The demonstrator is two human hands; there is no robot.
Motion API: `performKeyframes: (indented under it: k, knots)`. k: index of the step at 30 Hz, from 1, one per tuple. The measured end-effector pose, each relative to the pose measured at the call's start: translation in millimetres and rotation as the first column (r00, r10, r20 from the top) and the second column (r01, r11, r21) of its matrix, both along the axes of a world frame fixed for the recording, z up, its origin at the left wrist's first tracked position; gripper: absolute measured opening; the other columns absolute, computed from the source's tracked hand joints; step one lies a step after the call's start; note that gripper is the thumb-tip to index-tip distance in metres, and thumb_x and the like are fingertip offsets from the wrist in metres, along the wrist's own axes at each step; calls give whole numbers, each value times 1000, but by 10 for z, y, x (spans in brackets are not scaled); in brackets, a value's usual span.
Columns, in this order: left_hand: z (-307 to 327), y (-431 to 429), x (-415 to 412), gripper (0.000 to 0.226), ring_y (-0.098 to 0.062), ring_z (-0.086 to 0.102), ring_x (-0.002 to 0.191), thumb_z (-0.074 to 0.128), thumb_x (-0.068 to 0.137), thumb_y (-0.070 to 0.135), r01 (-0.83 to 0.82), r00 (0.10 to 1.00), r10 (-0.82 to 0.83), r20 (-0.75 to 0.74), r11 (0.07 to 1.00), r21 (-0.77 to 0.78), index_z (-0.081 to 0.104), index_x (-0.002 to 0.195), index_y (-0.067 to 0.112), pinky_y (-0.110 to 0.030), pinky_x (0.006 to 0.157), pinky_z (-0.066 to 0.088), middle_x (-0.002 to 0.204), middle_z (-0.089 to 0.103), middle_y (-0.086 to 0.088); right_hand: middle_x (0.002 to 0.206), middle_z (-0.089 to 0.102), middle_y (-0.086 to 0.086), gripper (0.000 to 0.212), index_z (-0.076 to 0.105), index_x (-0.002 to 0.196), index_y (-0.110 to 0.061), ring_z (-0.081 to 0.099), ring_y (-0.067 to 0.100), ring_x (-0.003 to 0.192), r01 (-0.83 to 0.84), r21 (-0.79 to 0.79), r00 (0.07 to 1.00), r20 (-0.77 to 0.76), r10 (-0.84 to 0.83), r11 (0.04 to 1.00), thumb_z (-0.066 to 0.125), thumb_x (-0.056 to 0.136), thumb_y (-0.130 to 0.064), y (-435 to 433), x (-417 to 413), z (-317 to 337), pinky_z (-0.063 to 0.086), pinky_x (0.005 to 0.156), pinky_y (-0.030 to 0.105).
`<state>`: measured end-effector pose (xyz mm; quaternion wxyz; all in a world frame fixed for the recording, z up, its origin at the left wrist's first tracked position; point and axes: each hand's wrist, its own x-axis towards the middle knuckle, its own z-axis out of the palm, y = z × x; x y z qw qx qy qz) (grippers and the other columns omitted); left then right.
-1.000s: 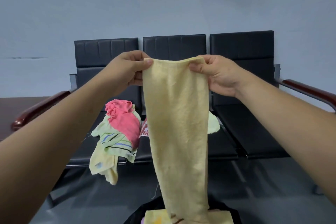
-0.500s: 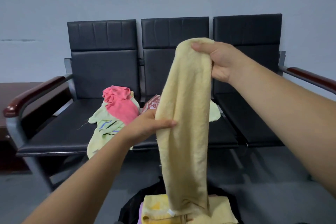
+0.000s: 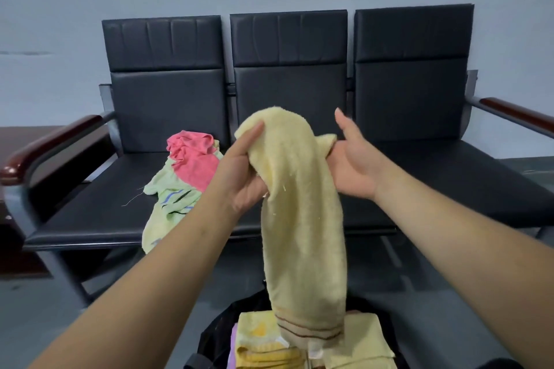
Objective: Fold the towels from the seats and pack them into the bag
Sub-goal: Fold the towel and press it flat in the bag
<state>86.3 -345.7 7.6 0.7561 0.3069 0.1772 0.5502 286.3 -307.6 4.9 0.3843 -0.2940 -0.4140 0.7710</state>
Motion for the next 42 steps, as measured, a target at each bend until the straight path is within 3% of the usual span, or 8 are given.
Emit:
performKeyframes:
  k: [8, 13, 16, 21, 28, 31, 34, 42]
  knots:
    - [-39, 69, -124, 51, -32, 69, 111, 59, 98, 36, -97, 988, 78, -132, 986, -138, 58, 132, -1, -48, 90, 58, 128, 66, -19, 122, 70, 15, 38, 71, 120, -7, 67, 28, 115, -177, 48, 969, 181, 166, 983, 77, 83, -10, -146, -13, -264, 52, 105, 44]
    - [-308, -8, -214, 96, -28, 61, 102, 57, 82, 75, 159, 842, -121, -526, 987, 27, 48, 145, 3, -46, 94, 47, 126, 60, -14, 126, 68, 19, 35, 66, 123, 1, 66, 30, 118, 35, 102, 996, 73, -42, 994, 66, 92, -14, -90, -67, -73, 50, 107, 46]
    - [-501, -91, -174, 76, -29, 64, 106, 74, 74, 57, 218, 728, -134, -673, 975, 42, 63, 123, -1, -44, 97, 49, 116, 67, -17, 127, 68, 19, 43, 65, 127, 2, 67, 30, 118, 110, 55, 993, 35, -112, 992, 68, 89, -17, -75, -57, -11, 53, 103, 45]
    - [-519, -138, -79, 32, -28, 72, 96, 68, 81, 15, 66, 857, -60, -513, 998, -7, 73, 108, -1, -36, 81, 60, 111, 71, -20, 125, 70, 17, 45, 64, 128, 2, 71, 28, 111, 213, -2, 975, 69, -213, 977, 71, 86, -13, -111, 38, -42, 58, 94, 43]
    - [-351, -100, 118, 35, -32, 72, 97, 53, 93, 27, -109, 965, 70, -252, 984, -143, 75, 109, 5, -43, 90, 52, 110, 73, -16, 118, 59, 11, 56, 58, 136, 0, 58, 27, 111, 194, -157, 942, -244, -229, 968, 68, 94, -35, -210, 191, -167, 33, 120, 38]
    - [-329, -68, 152, 41, -32, 66, 116, 54, 96, 36, -73, 985, 54, -167, 991, -109, 71, 119, 6, -45, 104, 48, 122, 69, -16, 131, 39, 15, 72, 51, 146, -7, 39, 33, 120, 82, -114, 989, -114, -96, 990, 69, 91, -48, -274, 111, -300, 22, 122, 43]
    - [-295, -116, 144, 44, -26, 72, 100, 53, 95, 43, -43, 965, 35, -260, 999, -25, 80, 93, 9, -40, 92, 54, 104, 75, -12, 128, 65, 14, 35, 65, 129, -8, 61, 29, 121, 66, -28, 996, -65, -67, 997, 57, 102, -27, -297, 60, -320, 42, 113, 45]
    - [-357, 10, -124, 26, -28, 69, 81, 76, 83, 12, -287, 703, 309, -641, 947, 142, 70, 103, -3, -36, 71, 56, 89, 73, -15, 136, 60, 27, 41, 58, 134, 8, 64, 36, 121, 222, 53, 974, 32, -224, 974, 63, 95, -6, -217, 94, -278, 56, 98, 43]
